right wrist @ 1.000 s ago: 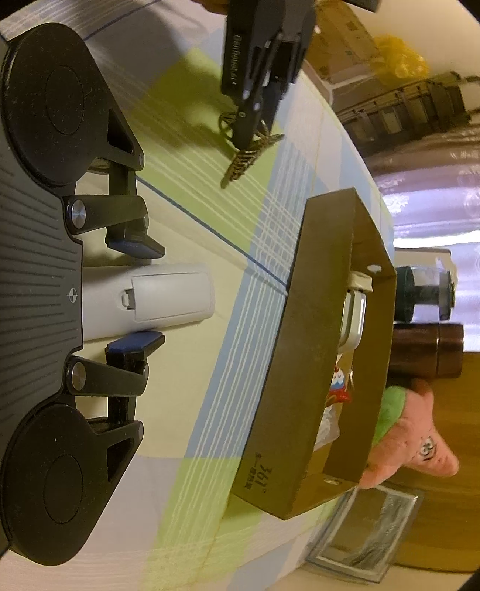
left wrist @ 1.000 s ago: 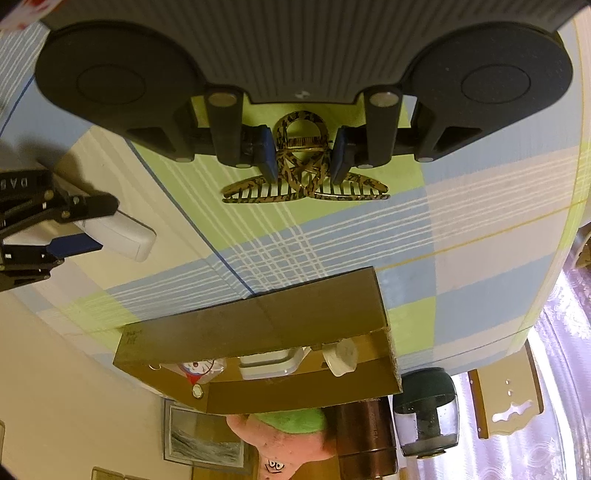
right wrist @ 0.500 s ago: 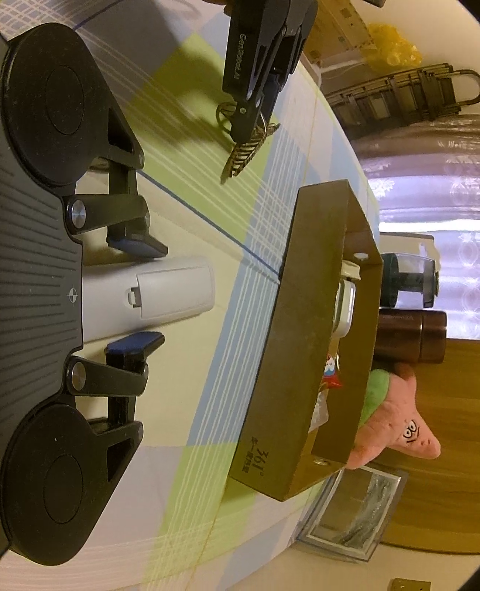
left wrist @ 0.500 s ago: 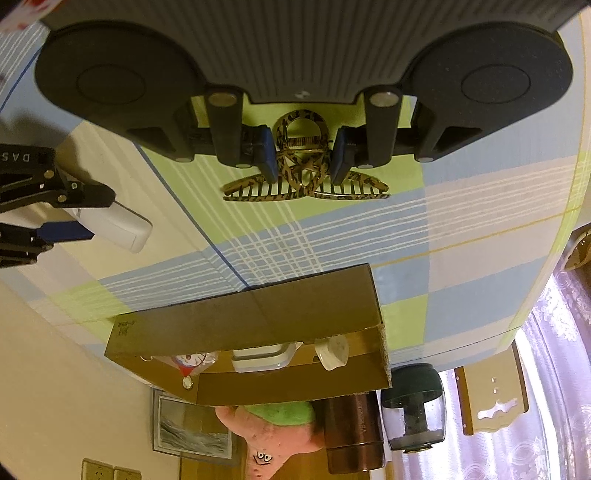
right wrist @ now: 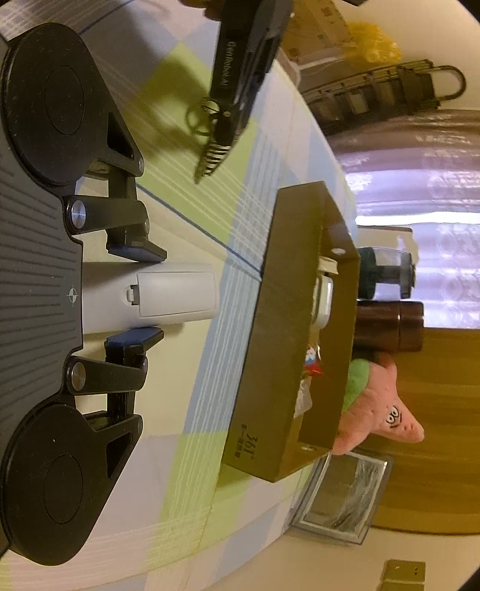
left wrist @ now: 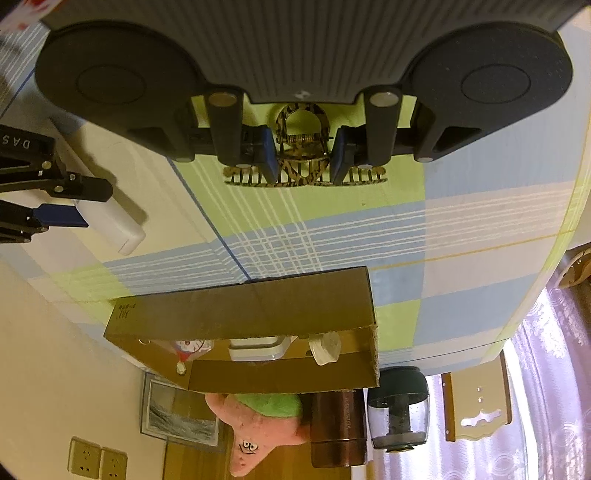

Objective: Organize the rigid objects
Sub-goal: 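Lift the brass clip and white remote in both grippers toward the cardboard box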

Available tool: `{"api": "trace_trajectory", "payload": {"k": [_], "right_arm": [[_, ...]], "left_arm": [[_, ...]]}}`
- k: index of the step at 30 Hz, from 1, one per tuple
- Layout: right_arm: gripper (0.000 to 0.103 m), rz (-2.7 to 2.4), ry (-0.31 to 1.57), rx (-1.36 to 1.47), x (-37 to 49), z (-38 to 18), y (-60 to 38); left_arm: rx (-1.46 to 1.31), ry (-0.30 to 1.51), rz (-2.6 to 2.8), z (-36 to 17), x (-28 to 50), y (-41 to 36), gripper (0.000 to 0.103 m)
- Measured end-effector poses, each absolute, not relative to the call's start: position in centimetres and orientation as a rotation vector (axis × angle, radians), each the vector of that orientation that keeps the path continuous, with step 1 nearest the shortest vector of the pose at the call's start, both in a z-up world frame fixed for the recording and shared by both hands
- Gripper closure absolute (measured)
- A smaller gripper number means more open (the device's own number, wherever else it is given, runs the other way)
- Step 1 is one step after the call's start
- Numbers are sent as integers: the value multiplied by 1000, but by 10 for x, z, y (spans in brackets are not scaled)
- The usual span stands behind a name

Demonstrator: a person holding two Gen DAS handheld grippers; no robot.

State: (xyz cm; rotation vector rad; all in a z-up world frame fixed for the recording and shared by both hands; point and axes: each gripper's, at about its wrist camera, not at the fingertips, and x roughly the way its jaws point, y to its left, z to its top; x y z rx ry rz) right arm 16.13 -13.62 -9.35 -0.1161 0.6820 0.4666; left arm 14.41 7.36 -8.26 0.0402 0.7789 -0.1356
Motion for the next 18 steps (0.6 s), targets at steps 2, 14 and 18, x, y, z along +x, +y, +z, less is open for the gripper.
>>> {"api": "trace_trajectory", "payload": {"k": [2,14,18], "right_arm": [[68,468,672,-103,159,-90,-137],[68,458,618,-43,153,-66,-145],[68,447,609,-25,153,-59,-149]], "left_arm": [[33,775,-131,-81,141,72,78],[-8,767,-108,-64,127,67,78],[-15,776,-104,-58,123,62,78]]}}
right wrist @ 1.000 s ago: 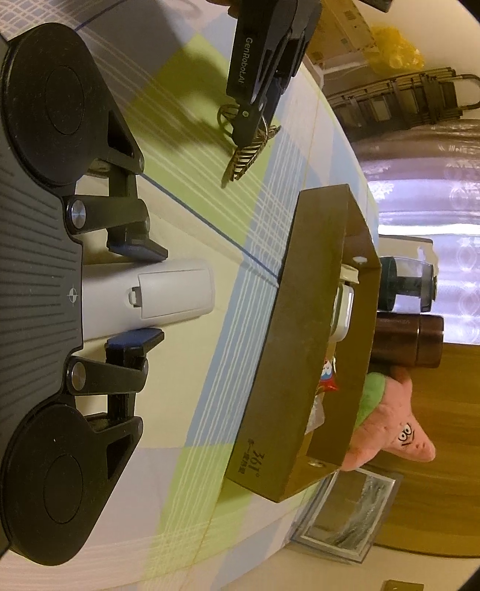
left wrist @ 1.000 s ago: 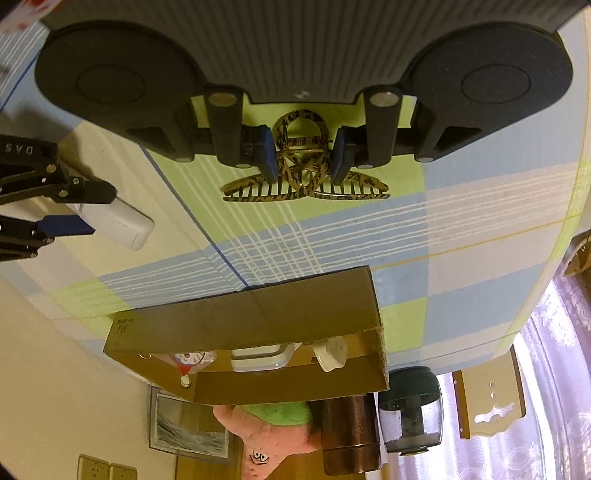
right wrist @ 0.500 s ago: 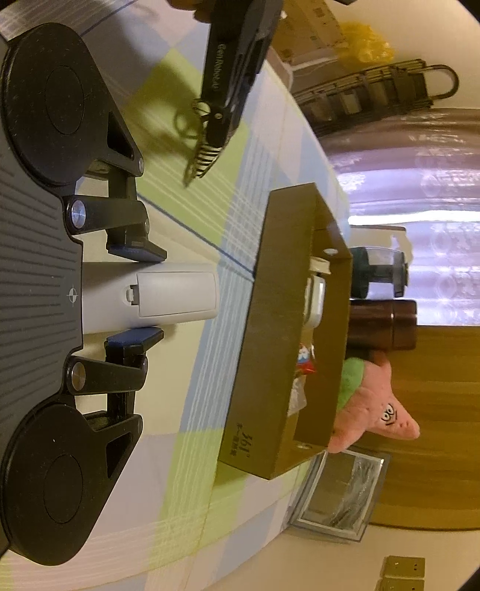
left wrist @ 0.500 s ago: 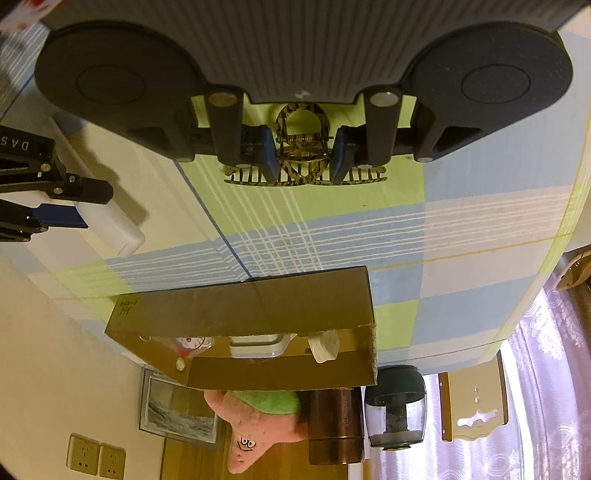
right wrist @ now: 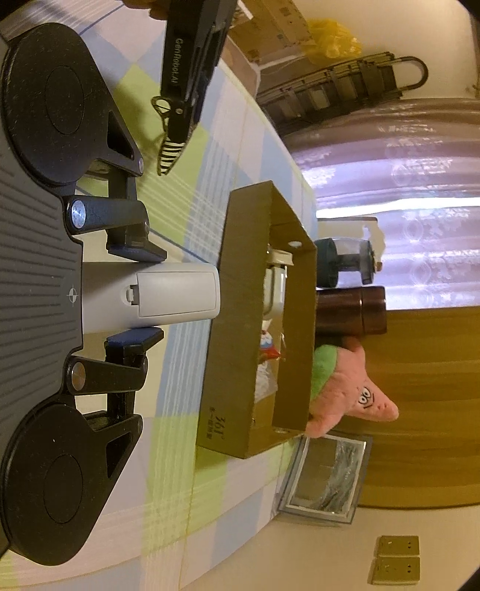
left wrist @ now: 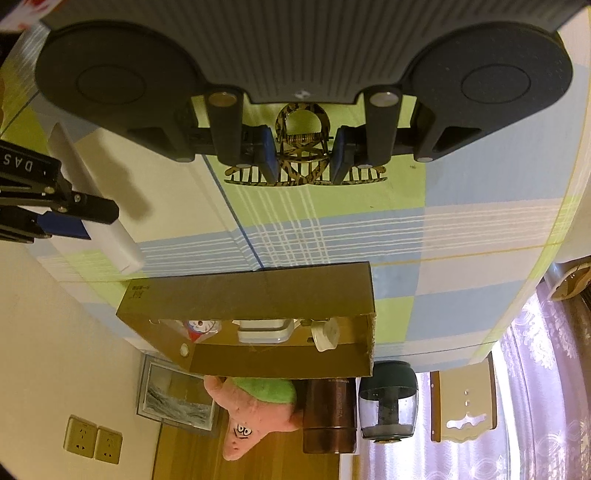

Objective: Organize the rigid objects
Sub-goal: 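Lift the brass clip and white remote in both grippers toward the cardboard box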

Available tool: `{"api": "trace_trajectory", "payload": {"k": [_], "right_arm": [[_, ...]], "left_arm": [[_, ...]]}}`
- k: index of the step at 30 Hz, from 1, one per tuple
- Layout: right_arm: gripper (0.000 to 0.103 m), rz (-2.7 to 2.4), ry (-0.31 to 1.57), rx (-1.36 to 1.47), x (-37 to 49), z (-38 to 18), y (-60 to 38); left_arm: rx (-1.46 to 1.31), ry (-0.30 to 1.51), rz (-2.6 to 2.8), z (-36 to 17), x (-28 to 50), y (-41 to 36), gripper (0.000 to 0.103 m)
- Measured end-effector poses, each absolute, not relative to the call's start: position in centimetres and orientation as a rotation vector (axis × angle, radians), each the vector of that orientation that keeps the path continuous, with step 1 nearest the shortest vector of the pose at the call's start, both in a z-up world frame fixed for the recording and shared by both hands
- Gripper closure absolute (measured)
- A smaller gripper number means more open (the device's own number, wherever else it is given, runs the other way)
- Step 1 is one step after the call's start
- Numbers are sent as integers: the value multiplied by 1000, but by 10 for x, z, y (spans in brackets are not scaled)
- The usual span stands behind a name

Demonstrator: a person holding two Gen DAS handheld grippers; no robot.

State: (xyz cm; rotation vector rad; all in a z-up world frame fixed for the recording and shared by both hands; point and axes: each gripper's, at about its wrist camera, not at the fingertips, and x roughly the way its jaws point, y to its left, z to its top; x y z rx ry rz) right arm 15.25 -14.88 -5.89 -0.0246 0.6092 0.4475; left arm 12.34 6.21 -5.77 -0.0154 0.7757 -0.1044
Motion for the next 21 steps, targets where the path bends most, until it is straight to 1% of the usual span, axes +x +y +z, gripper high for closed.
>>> {"api": "trace_trajectory", "payload": {"k": [21], "right_arm": [[68,376,599,22,145,-16,-179]], "left_arm": [[24,778,-126,-11,115,32,78]]}}
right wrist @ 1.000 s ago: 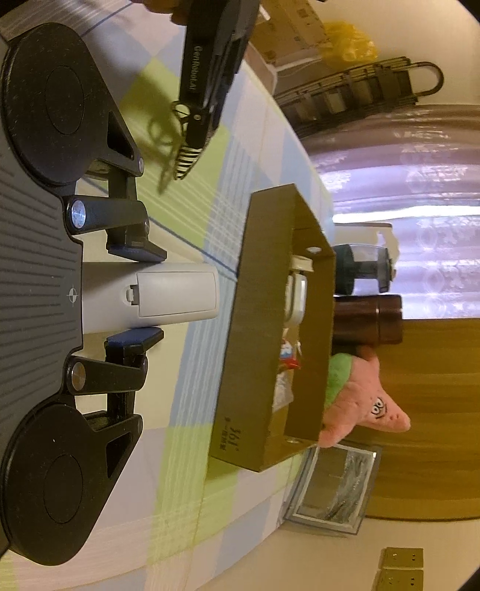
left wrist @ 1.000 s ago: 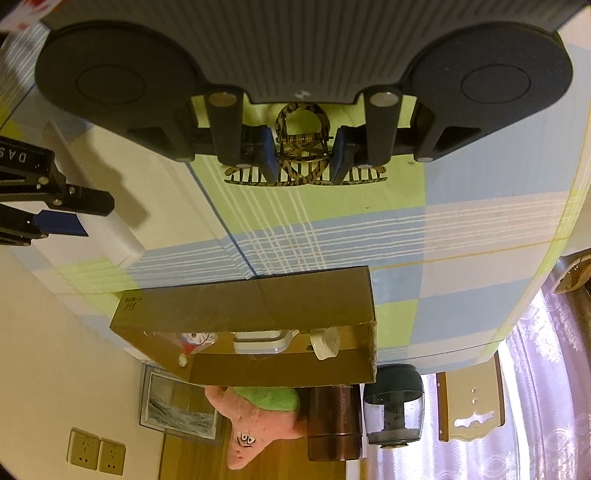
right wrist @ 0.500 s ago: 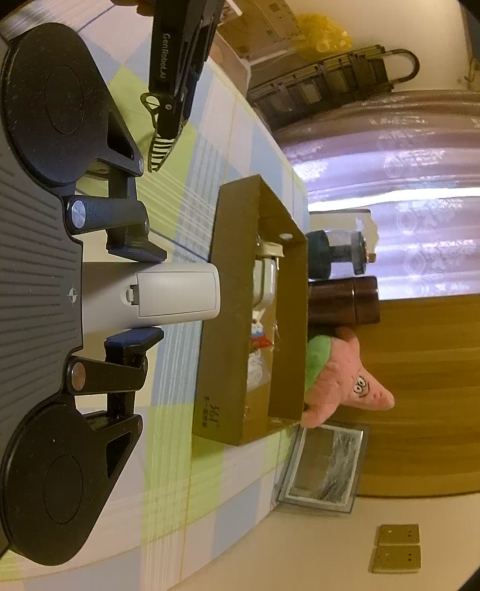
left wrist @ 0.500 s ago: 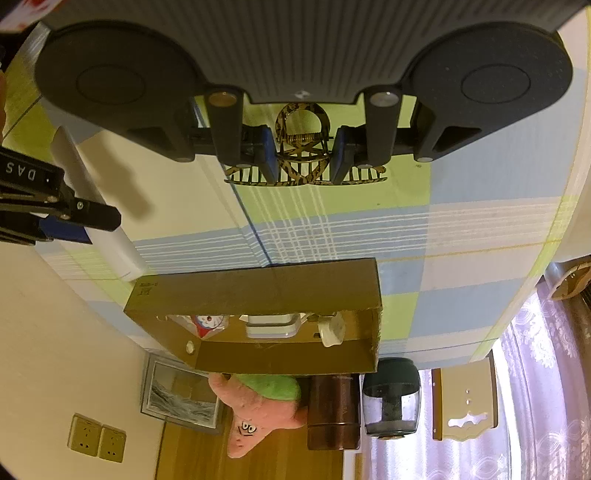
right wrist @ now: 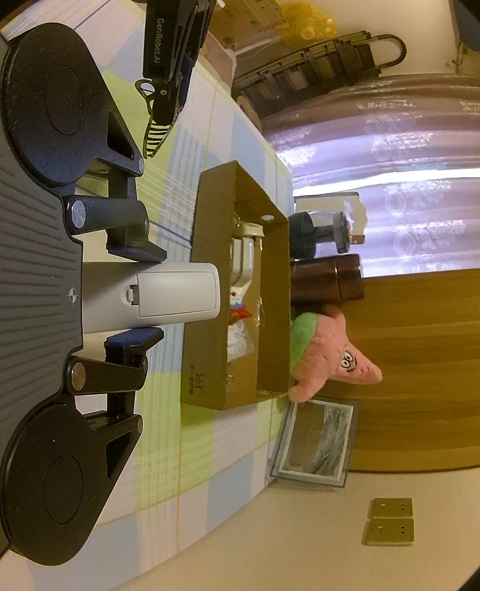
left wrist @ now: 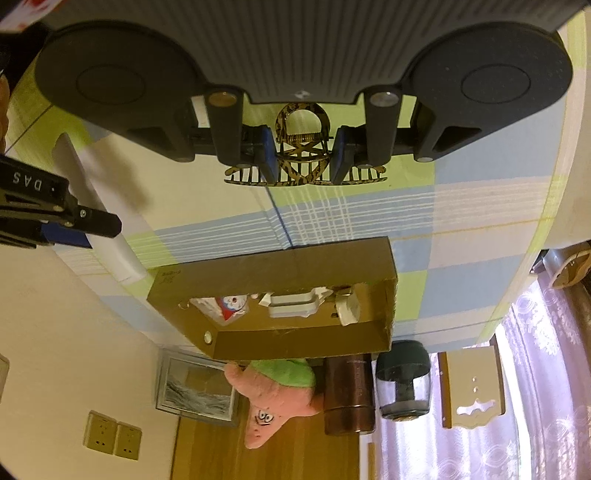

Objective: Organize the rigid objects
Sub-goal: 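Lift the brass clip and white remote in both grippers toward the cardboard box, then carry the clip and remote in both grippers over the cardboard box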

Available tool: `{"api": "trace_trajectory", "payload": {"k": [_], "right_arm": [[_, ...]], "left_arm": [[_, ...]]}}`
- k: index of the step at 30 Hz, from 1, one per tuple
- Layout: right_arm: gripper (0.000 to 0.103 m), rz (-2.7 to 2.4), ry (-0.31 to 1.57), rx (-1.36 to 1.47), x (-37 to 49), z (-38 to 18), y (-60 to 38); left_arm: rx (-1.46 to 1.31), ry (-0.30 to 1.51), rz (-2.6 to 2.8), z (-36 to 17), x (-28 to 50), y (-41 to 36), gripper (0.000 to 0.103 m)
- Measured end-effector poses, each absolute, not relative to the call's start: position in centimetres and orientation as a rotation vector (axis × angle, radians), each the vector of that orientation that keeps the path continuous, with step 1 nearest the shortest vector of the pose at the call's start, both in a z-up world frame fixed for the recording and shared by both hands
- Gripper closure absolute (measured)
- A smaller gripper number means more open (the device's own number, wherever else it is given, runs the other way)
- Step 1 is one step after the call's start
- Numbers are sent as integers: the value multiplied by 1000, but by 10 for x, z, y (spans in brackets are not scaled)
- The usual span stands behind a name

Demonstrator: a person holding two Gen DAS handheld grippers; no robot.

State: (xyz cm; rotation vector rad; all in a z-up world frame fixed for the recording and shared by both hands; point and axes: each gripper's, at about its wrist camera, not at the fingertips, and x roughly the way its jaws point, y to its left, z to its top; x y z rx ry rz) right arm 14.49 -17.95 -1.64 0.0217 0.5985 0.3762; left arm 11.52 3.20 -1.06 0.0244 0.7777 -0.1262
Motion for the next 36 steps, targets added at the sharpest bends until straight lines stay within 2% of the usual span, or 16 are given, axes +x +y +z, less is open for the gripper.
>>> {"api": "trace_trajectory", "payload": {"k": [14,36], "right_arm": [[68,377,656,24,170,25,-199],[68,414,723,5,238,73,-217]], "left_arm": [[155,792,-190,22,135,14,78],[196,829,-331,75,195,-1,78]]}}
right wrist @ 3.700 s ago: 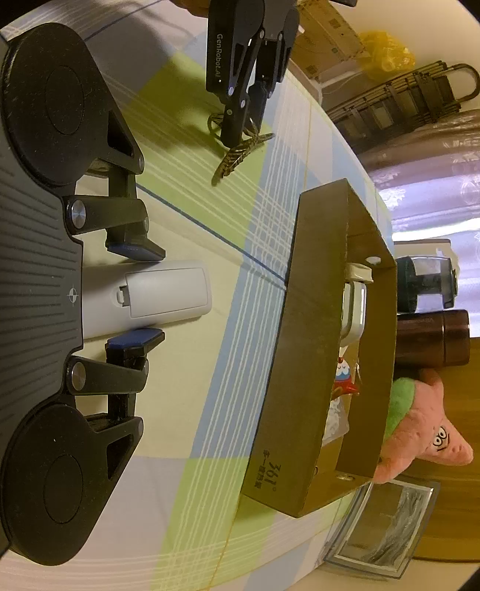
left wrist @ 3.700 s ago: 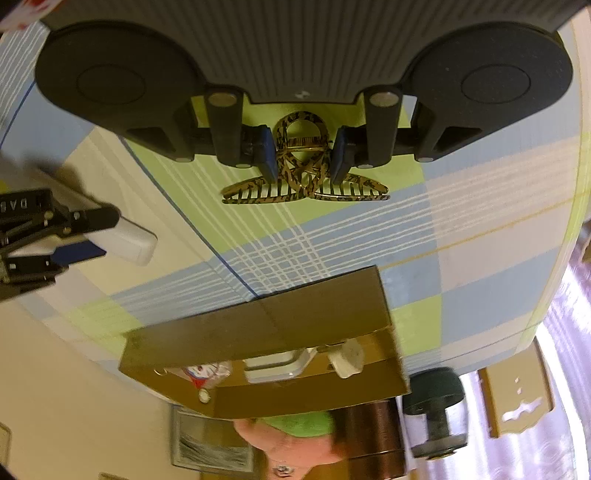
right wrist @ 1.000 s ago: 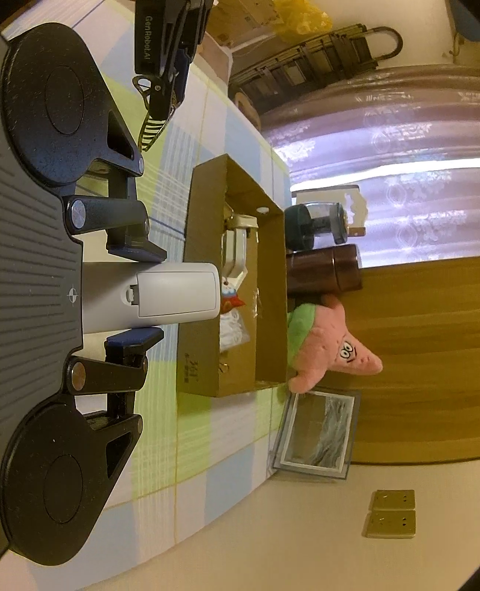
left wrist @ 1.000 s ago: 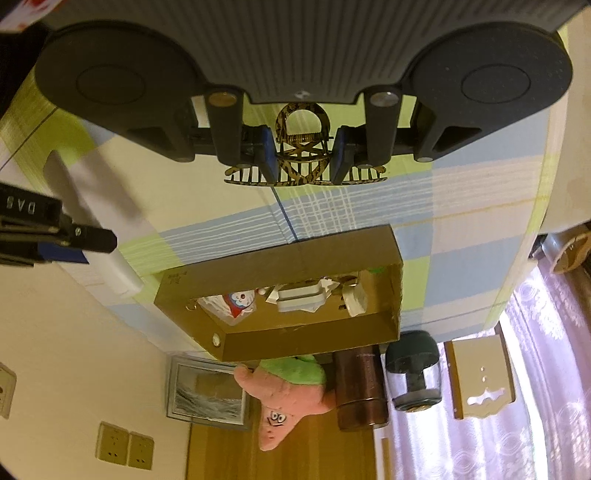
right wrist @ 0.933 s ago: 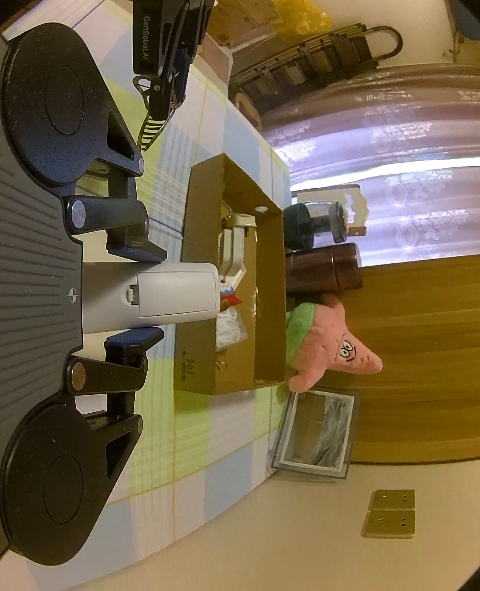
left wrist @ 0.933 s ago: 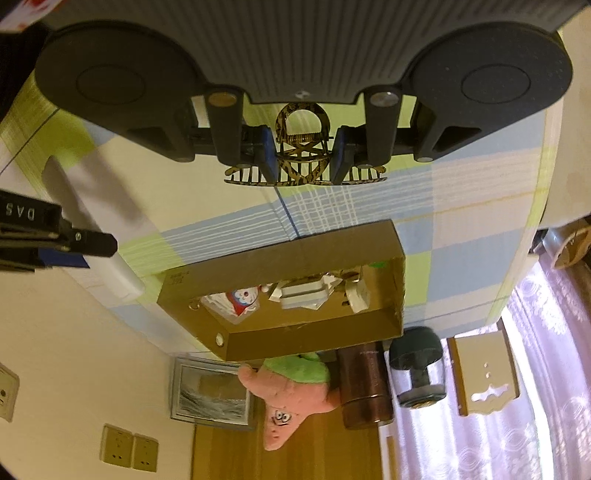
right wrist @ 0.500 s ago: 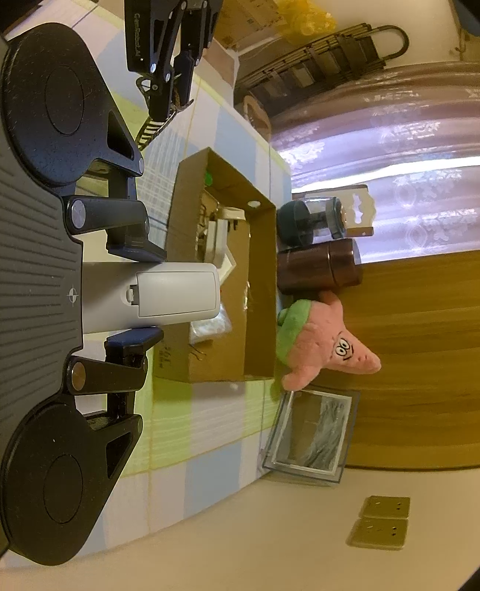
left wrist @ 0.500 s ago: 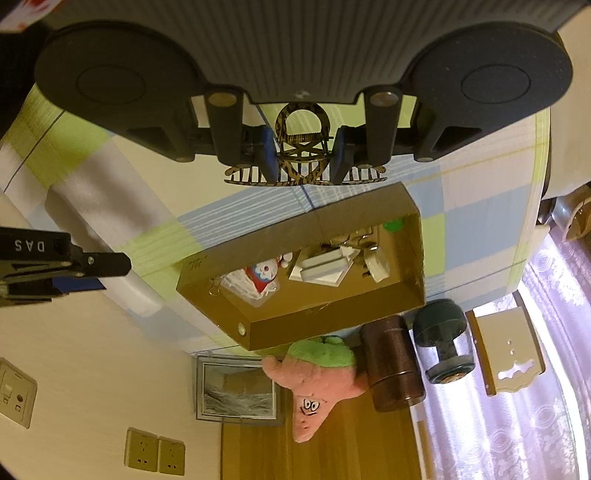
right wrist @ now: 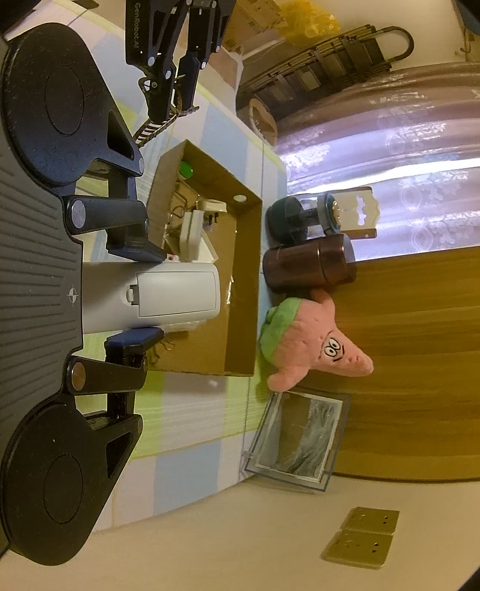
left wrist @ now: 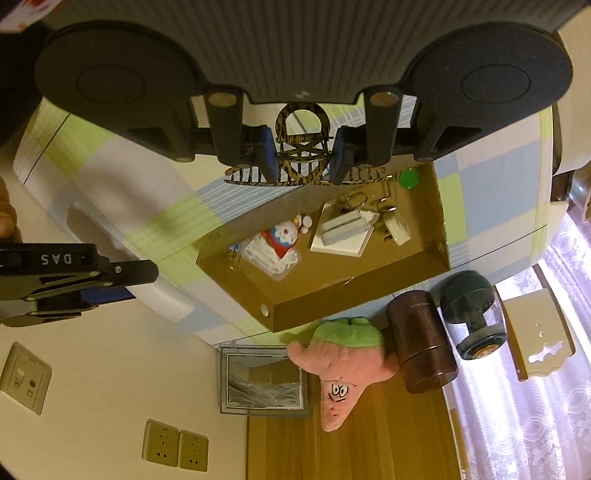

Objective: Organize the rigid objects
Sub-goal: 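Carry the clip and remote in both grippers over the cardboard box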

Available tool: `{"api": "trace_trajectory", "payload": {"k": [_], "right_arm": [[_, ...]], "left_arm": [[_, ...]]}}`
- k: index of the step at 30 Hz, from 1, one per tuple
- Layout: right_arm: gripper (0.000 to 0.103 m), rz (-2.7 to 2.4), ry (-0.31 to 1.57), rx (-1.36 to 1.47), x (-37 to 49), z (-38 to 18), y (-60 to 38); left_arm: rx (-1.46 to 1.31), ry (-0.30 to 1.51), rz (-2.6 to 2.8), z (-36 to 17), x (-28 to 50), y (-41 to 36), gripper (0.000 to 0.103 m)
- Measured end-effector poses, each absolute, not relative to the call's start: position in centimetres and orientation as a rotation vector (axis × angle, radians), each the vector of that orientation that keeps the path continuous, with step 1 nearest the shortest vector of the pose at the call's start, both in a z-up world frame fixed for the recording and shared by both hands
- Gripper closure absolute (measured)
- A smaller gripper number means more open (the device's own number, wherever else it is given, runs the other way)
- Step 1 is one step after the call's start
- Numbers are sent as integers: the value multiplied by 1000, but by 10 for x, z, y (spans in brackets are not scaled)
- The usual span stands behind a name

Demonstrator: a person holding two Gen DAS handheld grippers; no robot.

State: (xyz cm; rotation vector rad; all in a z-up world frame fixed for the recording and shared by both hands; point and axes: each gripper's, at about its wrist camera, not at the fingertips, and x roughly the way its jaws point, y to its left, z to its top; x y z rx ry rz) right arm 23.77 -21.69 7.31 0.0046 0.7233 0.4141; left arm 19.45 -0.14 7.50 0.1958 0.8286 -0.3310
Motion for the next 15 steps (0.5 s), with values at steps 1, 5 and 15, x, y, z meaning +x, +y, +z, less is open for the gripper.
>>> {"api": "trace_trajectory", "payload": {"k": [1,5,15], "right_arm": [[68,417,725,0,241,75,-217],[68,424,731,-15,252,82,-216],[68,428,762,-26,280,87,-217]], "left_arm": [[196,830,-334,77,198,-2,78],[197,842,-347,83,210,-1,78],[186,894,-344,83,241,5,78]]}}
